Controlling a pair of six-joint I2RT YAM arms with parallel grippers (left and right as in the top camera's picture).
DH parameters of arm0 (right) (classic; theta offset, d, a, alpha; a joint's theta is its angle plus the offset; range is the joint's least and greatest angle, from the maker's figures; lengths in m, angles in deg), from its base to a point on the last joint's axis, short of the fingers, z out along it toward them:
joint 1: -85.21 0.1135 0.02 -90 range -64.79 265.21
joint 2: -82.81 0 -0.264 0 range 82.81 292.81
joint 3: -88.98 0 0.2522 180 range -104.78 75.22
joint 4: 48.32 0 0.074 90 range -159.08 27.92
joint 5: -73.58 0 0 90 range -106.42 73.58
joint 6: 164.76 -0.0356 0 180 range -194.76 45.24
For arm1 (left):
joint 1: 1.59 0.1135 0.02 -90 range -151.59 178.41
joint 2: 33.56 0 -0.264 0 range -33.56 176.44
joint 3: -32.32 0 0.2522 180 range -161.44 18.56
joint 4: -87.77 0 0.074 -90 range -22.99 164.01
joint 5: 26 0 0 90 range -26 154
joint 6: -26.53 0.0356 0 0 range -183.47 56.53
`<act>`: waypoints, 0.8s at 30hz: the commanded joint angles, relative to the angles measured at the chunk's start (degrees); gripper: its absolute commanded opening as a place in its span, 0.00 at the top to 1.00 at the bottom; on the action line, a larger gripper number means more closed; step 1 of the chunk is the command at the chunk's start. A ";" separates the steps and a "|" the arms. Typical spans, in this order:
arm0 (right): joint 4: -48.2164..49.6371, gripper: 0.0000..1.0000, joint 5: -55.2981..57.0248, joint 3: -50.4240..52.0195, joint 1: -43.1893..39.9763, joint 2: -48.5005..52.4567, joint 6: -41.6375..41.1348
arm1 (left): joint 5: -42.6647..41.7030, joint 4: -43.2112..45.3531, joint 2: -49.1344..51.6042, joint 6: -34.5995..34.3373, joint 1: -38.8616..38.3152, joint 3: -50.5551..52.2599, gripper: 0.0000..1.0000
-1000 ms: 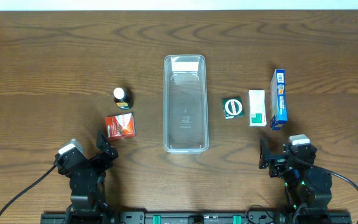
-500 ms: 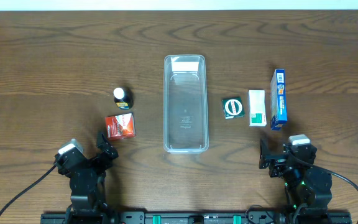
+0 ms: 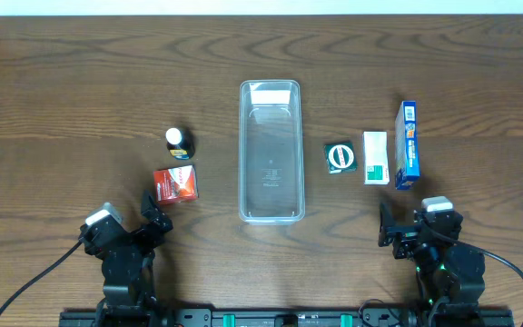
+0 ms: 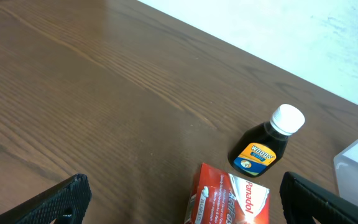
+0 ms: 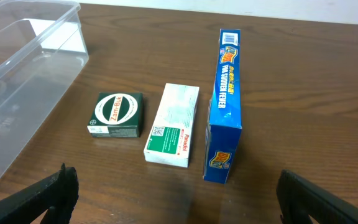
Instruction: Pack container
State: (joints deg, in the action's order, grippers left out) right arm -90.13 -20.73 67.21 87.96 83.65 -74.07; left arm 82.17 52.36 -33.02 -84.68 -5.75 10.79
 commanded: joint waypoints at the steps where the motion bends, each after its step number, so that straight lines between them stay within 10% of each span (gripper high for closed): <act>1: 0.02 0.01 -0.22 0.20 -0.90 -0.46 0.66 | 0.28 0.11 -0.20 -0.50 0.24 1.29 0.02; 24: 2.75 0.01 -1.84 0.20 -0.85 -0.46 -0.35 | 0.28 0.09 -0.20 -0.50 0.24 1.29 0.02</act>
State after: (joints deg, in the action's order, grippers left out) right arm -88.99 -20.95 67.21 87.96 83.65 -74.10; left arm 82.17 52.36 -33.02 -84.68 -5.75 10.79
